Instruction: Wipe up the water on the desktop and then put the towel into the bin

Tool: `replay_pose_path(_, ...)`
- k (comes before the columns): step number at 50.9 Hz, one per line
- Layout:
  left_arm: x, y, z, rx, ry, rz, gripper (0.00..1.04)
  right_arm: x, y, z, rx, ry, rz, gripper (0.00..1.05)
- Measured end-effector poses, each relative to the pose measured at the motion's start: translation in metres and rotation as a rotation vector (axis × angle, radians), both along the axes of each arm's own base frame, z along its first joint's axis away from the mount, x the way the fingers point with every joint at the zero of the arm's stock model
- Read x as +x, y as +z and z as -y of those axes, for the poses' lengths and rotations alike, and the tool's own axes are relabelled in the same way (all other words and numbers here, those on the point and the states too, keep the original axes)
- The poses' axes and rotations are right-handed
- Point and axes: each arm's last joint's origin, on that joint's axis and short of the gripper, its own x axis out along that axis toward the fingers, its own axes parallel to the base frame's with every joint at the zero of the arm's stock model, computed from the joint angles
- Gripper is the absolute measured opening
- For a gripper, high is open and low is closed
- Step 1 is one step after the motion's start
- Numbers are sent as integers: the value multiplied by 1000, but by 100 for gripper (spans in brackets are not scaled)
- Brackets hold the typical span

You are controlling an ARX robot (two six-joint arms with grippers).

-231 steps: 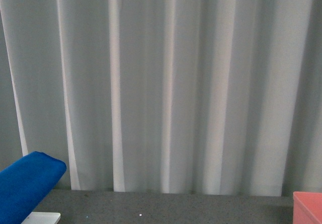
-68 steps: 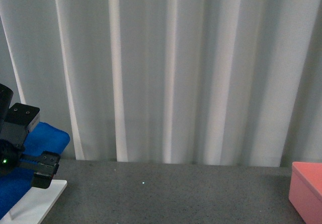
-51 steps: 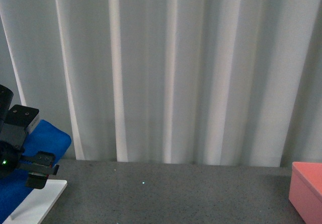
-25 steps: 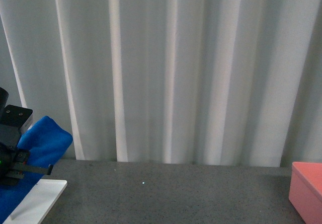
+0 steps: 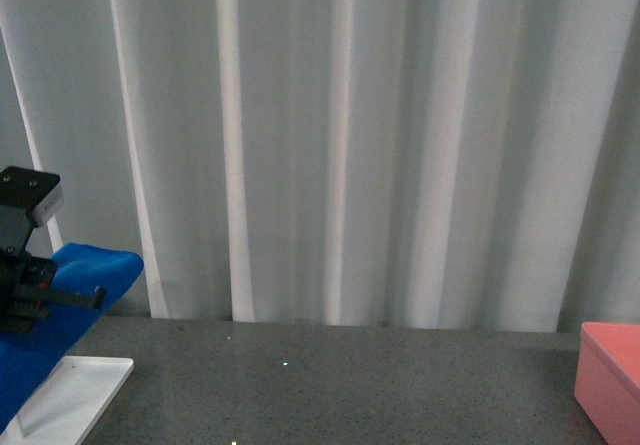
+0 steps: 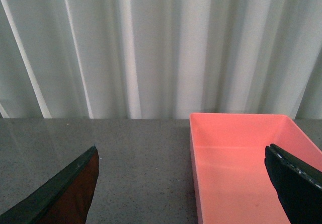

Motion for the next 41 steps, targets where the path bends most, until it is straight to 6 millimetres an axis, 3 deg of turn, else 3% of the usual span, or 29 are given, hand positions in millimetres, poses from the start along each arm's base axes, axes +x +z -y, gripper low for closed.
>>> replay_pose_path(15,-35,65,21,-180,-205,90,4,0,0,0,0,0,0,98)
replay_pose_path(24,-79,101,60,-294,-482,240,4,0,0,0,0,0,0,98)
replay_pose_path(31,-100,105,84,-406,-640,259,4,0,0,0,0,0,0,98)
replay_pose_path(41,-121,82,111,-510,-785,178,4,0,0,0,0,0,0,98)
